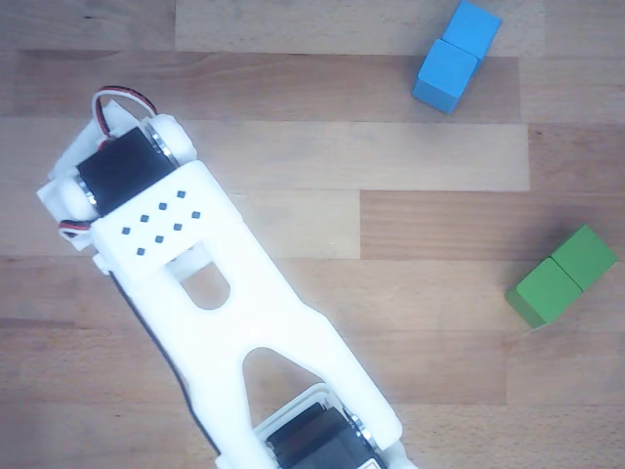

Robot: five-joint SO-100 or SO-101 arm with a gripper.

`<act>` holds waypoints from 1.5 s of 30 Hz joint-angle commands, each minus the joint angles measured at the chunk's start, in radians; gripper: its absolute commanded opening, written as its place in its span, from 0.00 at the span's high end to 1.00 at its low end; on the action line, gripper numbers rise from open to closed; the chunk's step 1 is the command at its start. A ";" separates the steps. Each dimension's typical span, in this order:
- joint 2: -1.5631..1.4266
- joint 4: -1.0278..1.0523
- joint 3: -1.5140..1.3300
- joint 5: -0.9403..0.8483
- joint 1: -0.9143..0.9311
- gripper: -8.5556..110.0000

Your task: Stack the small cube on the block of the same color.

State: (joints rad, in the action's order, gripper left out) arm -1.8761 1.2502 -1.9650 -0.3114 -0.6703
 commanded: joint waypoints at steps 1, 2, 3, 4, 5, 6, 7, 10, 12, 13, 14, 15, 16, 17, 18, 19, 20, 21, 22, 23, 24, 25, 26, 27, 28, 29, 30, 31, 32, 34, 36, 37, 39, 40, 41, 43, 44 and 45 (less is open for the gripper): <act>0.008 0.035 0.121 -0.009 -0.009 0.88; 0.017 0.041 0.121 -0.009 -0.009 0.88; 0.025 0.046 0.121 -0.008 -0.009 0.88; 0.026 0.048 0.121 -0.008 -0.011 0.88; 0.026 0.048 0.121 -0.008 -0.012 0.88; 0.026 0.046 0.121 -0.006 -0.014 0.88; 0.028 0.044 0.121 -0.006 -0.017 0.88; 0.038 0.035 0.121 -0.003 -0.018 0.87; 0.040 0.031 0.121 0.000 -0.018 0.85; 0.040 0.031 0.121 0.002 -0.018 0.84; 0.041 0.031 0.121 0.002 -0.018 0.83; 0.041 0.031 0.121 0.002 -0.018 0.83; 0.044 0.029 0.121 0.000 -0.017 0.83; 0.055 0.029 0.124 0.000 -0.017 0.82; 0.069 0.029 0.129 0.000 -0.017 0.82; 0.081 0.029 0.132 0.000 -0.017 0.82; 0.087 0.029 0.133 0.002 -0.017 0.82; 0.092 0.029 0.133 0.002 -0.017 0.82; 0.094 0.029 0.135 0.002 -0.017 0.82; 0.095 0.029 0.135 0.003 -0.017 0.82; 0.095 0.028 0.135 0.003 -0.017 0.82; 0.095 0.020 0.135 0.003 -0.017 0.82; 0.098 0.009 0.135 0.003 -0.017 0.82; 0.101 -0.002 0.135 0.003 -0.017 0.82; 0.106 -0.012 0.135 0.003 -0.017 0.82; 0.109 -0.021 0.135 0.003 -0.017 0.82; 0.110 -0.026 0.135 0.003 -0.017 0.82; 0.110 -0.032 0.135 0.003 -0.017 0.82; 0.110 -0.035 0.135 0.005 -0.017 0.82; 0.112 -0.038 0.135 0.005 -0.017 0.82; 0.114 -0.038 0.135 0.005 -0.017 0.82; 0.114 -0.038 0.133 0.005 -0.017 0.82; 0.118 -0.038 0.129 0.006 -0.017 0.82; 0.127 -0.038 0.126 0.006 -0.018 0.82; 0.141 -0.038 0.126 0.006 -0.018 0.82; 0.156 -0.038 0.126 0.006 -0.018 0.82; 0.160 -0.038 0.129 0.006 -0.018 0.82; 0.161 -0.038 0.132 0.006 -0.018 0.82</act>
State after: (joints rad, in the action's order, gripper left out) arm -1.7012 1.2272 -1.9313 -0.3114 -0.6765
